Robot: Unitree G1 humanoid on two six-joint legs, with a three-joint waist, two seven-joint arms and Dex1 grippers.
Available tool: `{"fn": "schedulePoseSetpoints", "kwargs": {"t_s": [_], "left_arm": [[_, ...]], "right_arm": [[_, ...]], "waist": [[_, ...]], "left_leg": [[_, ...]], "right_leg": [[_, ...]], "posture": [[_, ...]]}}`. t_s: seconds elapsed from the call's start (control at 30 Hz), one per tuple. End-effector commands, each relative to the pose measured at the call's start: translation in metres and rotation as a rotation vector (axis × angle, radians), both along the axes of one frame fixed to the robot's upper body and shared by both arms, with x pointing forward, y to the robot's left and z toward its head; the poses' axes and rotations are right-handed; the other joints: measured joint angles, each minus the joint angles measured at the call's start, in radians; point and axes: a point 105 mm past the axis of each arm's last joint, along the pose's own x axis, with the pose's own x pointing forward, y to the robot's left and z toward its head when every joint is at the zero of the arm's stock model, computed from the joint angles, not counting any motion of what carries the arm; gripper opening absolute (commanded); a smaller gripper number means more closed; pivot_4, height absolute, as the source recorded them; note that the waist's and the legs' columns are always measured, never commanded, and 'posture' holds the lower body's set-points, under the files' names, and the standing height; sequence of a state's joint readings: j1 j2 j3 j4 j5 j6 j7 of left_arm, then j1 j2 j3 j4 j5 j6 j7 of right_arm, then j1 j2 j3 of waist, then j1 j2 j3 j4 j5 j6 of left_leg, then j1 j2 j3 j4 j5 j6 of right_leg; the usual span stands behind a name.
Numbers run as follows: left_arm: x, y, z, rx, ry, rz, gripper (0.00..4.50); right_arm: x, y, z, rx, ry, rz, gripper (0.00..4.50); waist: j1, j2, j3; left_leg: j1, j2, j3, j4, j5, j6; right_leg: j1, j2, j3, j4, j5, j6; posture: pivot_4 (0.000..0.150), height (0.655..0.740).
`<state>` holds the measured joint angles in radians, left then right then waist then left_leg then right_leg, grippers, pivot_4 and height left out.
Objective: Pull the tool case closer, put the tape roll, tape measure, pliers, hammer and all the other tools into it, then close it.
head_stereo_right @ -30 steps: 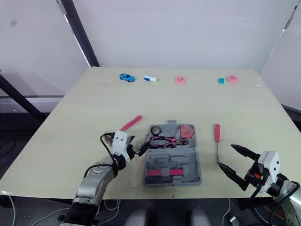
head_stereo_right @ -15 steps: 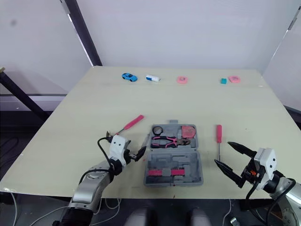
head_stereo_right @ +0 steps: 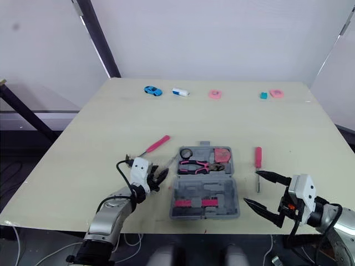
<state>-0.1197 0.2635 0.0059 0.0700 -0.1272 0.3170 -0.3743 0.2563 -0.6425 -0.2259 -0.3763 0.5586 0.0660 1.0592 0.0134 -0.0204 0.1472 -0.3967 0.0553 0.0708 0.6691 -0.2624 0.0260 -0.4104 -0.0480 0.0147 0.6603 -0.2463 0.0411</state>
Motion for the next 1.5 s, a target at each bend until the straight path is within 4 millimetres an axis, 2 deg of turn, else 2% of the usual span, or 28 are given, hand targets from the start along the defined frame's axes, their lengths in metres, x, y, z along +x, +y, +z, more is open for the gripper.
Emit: {"fn": "schedulePoseSetpoints", "kwargs": {"t_s": [0.03,0.07,0.1,0.23,0.43,0.63,0.83,0.93,0.97,1.07,1.1,1.13,1.27,1.3,1.5], "left_arm": [[-0.006,0.005,0.000,0.008,-0.003,0.011,0.55],[-0.007,0.007,0.000,0.008,-0.005,0.016,0.16],[-0.010,0.008,0.000,0.010,-0.006,0.016,0.07],[-0.025,0.017,0.005,0.020,-0.009,0.027,0.07],[-0.061,0.025,0.007,0.040,0.016,0.063,0.07],[-0.091,0.035,0.001,0.053,0.051,0.162,0.07],[-0.108,0.029,-0.005,0.041,0.065,0.177,0.07],[-0.112,0.036,-0.011,0.021,0.079,0.203,0.07],[-0.111,0.039,-0.011,0.032,0.068,0.204,1.09],[-0.108,0.045,-0.009,0.057,0.036,0.198,2.32],[-0.108,0.047,-0.010,0.057,0.035,0.199,2.46],[-0.108,0.048,-0.011,0.056,0.034,0.201,2.79],[-0.097,0.051,-0.012,0.037,0.022,0.181,4.31],[-0.095,0.051,-0.012,0.039,0.017,0.172,4.41],[-0.070,0.041,-0.007,0.042,0.006,0.049,4.41]], "right_arm": [[-0.001,0.009,0.010,0.015,-0.029,0.041,4.50],[0.000,0.010,0.010,0.015,-0.029,0.044,4.50],[0.000,0.011,0.011,0.016,-0.028,0.047,4.50],[0.002,0.014,0.012,0.012,-0.030,0.069,4.50],[0.005,0.021,0.016,0.004,-0.029,0.130,4.50],[0.008,0.026,0.014,-0.014,-0.029,0.175,4.50],[0.009,0.028,0.013,-0.011,-0.031,0.178,4.50],[0.010,0.030,0.014,-0.009,-0.032,0.183,4.50],[0.011,0.030,0.014,-0.009,-0.033,0.183,4.50],[0.012,0.031,0.017,-0.006,-0.040,0.179,4.50],[0.012,0.031,0.017,-0.006,-0.041,0.178,4.50],[0.012,0.032,0.017,-0.007,-0.041,0.178,4.50],[0.013,0.034,0.019,-0.005,-0.047,0.171,4.50],[0.013,0.034,0.019,-0.005,-0.048,0.170,4.50],[0.013,0.034,0.020,-0.005,-0.053,0.154,4.50]], "waist": [[0.000,0.000,0.000],[0.000,0.000,0.000],[-0.001,0.000,0.000],[-0.008,0.000,0.000],[-0.012,-0.001,0.000],[-0.009,-0.002,0.001],[-0.011,-0.002,0.001],[-0.019,-0.002,0.001],[-0.022,-0.002,0.001],[-0.024,-0.003,0.002],[-0.024,-0.003,0.002],[-0.023,-0.003,0.002],[-0.023,-0.002,0.002],[-0.023,-0.002,0.001],[-0.016,-0.002,0.001]], "left_leg": [[0.000,0.000,0.000,0.000,0.000,0.000],[0.000,0.000,0.000,0.000,0.000,0.000],[0.000,0.000,0.000,0.000,0.000,0.000],[0.000,0.001,-0.001,0.000,0.000,0.000],[0.000,0.001,-0.003,0.000,0.000,0.000],[0.000,0.001,-0.003,0.000,0.000,0.000],[0.000,0.001,-0.002,0.000,0.000,0.000],[0.000,0.001,-0.001,0.000,-0.001,0.001],[0.000,0.001,0.000,0.000,-0.002,0.002],[0.000,0.001,0.000,0.000,-0.002,0.003],[0.000,0.001,0.000,0.000,-0.002,0.003],[0.000,0.001,-0.001,0.000,-0.002,0.003],[0.000,0.001,-0.001,0.000,-0.002,0.003],[0.000,0.001,-0.001,0.000,-0.002,0.003],[0.000,0.001,-0.001,0.000,-0.002,0.003]], "right_leg": [[0.000,0.000,0.000,0.000,0.000,0.000],[0.000,0.000,0.000,0.000,0.000,0.000],[0.000,0.000,0.000,0.000,0.000,0.000],[0.000,0.000,0.001,0.000,0.000,0.000],[0.000,0.000,0.001,0.000,-0.001,-0.002],[-0.001,-0.001,0.001,-0.001,-0.001,-0.002],[-0.001,-0.001,0.001,-0.001,-0.001,-0.002],[-0.002,-0.001,0.002,-0.002,-0.001,-0.002],[-0.002,-0.001,0.002,-0.002,-0.001,-0.002],[-0.002,-0.001,0.002,-0.002,-0.001,-0.002],[-0.002,-0.001,0.002,-0.002,-0.001,-0.002],[-0.002,-0.001,0.002,-0.002,-0.001,-0.002],[-0.002,-0.001,0.002,-0.002,-0.001,-0.002],[-0.002,-0.001,0.002,-0.002,-0.001,-0.002],[-0.002,-0.001,0.001,-0.001,-0.001,-0.002]], "posture": [[0.150,0.7400],[0.150,0.7400],[0.150,0.7400],[0.150,0.7400],[0.150,0.7400],[0.150,0.7400],[0.150,0.7400],[0.150,0.7400],[0.150,0.7400],[0.150,0.7400],[0.150,0.7400],[0.150,0.7400],[0.150,0.7400],[0.150,0.7400],[0.150,0.7400]]}}
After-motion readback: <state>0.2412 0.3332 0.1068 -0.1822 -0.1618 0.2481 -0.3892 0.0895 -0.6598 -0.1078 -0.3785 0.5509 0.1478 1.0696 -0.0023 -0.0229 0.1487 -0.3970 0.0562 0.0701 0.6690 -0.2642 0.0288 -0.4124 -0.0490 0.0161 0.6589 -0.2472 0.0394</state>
